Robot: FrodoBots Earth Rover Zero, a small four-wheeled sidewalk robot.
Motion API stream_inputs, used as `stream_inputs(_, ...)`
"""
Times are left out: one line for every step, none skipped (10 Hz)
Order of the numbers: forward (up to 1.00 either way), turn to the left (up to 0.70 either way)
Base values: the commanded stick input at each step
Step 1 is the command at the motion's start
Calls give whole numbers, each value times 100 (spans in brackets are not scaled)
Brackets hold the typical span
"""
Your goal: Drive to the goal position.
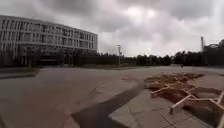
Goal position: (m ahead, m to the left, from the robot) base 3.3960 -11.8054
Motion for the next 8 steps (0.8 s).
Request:
stream_inputs(70, 0)
stream_inputs(70, 0)
stream_inputs(70, 0)
stream_inputs(70, 0)
stream_inputs(70, 0)
stream_inputs(70, 0)
stream_inputs(70, 0)
stream_inputs(70, 0)
